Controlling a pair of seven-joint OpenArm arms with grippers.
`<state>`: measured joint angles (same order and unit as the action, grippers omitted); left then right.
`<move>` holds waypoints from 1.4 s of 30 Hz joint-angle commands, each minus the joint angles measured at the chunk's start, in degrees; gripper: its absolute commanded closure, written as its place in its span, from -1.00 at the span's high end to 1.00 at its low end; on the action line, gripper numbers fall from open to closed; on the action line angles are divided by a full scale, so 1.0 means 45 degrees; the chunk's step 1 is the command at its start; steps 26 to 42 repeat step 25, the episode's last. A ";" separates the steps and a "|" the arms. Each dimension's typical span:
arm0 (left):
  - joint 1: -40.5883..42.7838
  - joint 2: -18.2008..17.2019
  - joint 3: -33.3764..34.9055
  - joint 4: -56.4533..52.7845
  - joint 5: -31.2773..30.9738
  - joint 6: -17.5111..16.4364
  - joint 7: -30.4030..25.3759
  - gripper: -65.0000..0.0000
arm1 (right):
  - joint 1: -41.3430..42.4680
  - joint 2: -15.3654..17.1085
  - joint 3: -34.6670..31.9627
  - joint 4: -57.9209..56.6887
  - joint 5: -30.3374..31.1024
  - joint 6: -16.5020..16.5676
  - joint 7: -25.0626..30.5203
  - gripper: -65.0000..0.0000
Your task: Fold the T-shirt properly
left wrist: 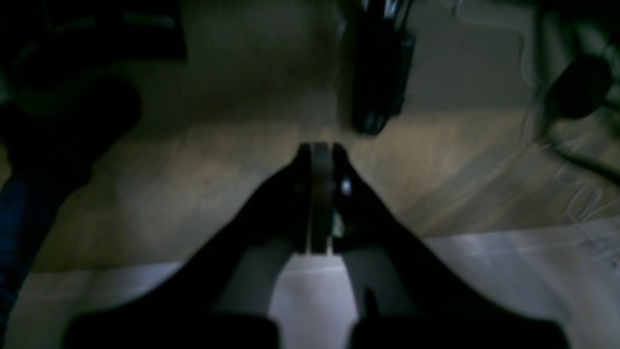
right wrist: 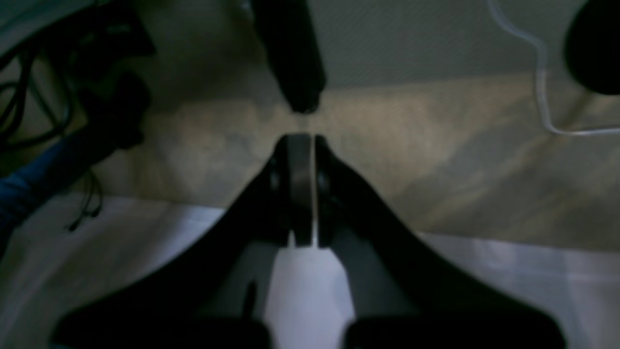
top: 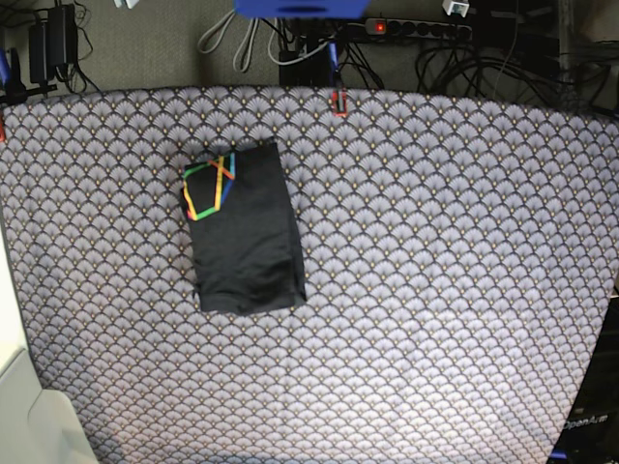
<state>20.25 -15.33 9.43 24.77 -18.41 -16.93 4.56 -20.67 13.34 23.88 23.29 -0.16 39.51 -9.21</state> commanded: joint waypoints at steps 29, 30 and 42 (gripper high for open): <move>-0.2947 0.1854 -0.0015 -0.4070 0.0331 0.3244 -0.1433 -0.98 | 0.1496 -0.1158 -0.3480 -0.3349 0.0027 -0.8476 0.5202 -1.00; -0.2947 0.1854 -0.0015 -0.4070 0.0331 0.3244 -0.1433 -0.98 | 0.1496 -0.1158 -0.3480 -0.3349 0.0027 -0.8476 0.5202 -1.00; -0.2947 0.1854 -0.0015 -0.4070 0.0331 0.3244 -0.1433 -0.98 | 0.1496 -0.1158 -0.3480 -0.3349 0.0027 -0.8476 0.5202 -1.00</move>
